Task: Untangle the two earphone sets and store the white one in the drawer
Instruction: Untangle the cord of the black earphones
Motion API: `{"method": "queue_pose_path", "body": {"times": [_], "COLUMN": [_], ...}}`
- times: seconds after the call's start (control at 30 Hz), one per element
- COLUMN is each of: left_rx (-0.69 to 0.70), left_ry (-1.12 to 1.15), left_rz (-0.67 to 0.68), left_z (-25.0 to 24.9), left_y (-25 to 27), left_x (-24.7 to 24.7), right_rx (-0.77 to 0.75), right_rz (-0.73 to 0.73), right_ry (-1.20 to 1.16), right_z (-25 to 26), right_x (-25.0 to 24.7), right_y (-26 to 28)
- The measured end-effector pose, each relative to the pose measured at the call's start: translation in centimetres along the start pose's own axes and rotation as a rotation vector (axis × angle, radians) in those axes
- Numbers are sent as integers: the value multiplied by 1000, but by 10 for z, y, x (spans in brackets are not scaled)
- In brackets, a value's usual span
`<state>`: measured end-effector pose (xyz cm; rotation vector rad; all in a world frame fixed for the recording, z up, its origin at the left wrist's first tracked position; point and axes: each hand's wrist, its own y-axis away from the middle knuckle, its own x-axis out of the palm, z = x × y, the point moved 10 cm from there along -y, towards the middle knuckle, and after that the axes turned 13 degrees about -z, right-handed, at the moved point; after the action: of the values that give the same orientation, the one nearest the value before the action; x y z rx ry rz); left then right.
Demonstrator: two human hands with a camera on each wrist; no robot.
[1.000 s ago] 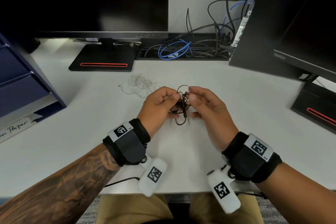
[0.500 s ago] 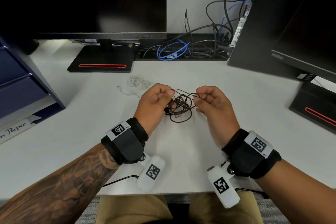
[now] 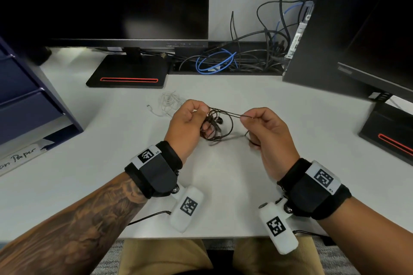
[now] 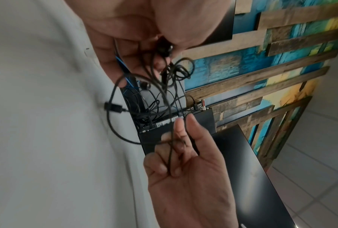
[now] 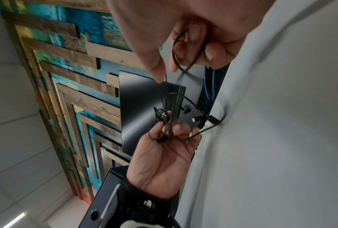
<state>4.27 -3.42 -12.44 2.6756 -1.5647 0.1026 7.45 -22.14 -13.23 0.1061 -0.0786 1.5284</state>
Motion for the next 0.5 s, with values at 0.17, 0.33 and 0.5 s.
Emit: {"method": "queue_pose_path", "body": {"times": [0.17, 0.33, 0.5], "left_rx": [-15, -48, -70], "left_ry": [-1, 35, 76], "left_rz": [-59, -56, 17], "left_z": [-4, -1, 0], "left_y": [-12, -12, -6], "left_x": [-13, -12, -2], "right_rx": [-37, -80, -128], "right_rz": [-39, -128, -46], "right_ry": [-6, 63, 17], "right_z": [4, 3, 15], "right_x": [-9, -18, -10], "right_y": [-8, -10, -5]}}
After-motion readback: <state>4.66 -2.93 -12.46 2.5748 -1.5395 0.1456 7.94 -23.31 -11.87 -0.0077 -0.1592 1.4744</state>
